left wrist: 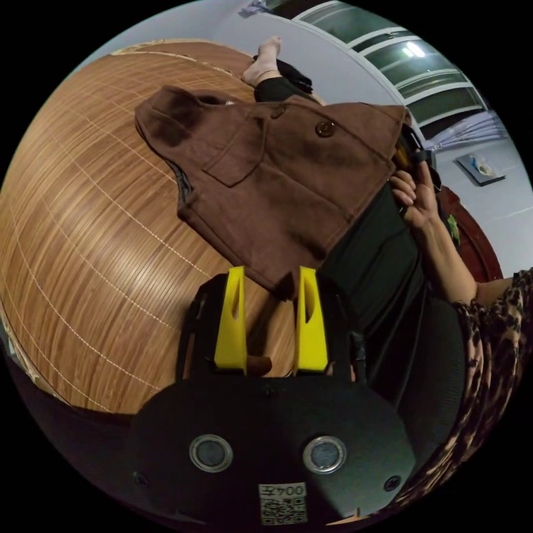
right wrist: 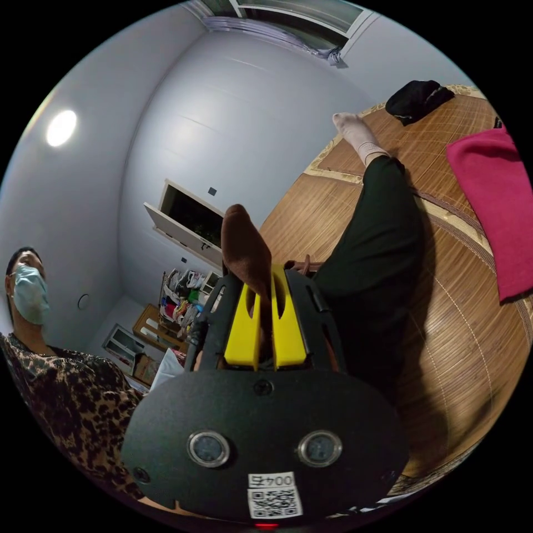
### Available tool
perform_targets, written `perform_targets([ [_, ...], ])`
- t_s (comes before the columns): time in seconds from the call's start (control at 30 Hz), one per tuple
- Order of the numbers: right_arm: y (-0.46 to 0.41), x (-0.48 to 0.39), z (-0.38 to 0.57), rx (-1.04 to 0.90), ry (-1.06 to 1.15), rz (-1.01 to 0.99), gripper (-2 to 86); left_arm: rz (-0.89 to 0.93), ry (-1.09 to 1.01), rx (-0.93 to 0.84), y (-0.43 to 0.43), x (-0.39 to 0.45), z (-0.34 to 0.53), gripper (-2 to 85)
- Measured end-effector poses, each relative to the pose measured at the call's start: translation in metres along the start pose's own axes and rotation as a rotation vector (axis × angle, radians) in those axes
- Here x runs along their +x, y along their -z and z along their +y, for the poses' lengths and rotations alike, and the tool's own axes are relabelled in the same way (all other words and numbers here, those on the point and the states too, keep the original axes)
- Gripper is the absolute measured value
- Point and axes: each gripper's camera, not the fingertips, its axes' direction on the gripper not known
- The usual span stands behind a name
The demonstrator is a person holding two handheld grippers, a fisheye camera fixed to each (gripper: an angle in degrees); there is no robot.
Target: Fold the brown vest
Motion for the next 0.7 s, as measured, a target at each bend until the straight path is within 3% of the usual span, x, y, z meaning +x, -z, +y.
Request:
perform_targets([
  [0.1,0.008,0.004,-0.003,-0.002,0.01,0.002,1.7,-0.039,0.029,0.003,-0.011,0.006,-0.005,11.7],
  [0.43,0.035,0.015,-0.009,0.009,0.024,-0.008,2.1,-0.377,-0.259,0.032,-0.051,0.07,-0.009,8.8],
  [0.57,0.044,0.018,-0.011,0.017,0.025,-0.015,2.0,-0.36,-0.227,0.132,-0.033,0.066,-0.005,8.6],
  [0.7,0.05,0.02,-0.014,0.015,0.023,-0.027,2.1,-0.317,-0.209,0.12,-0.035,0.057,0.0,17.3],
])
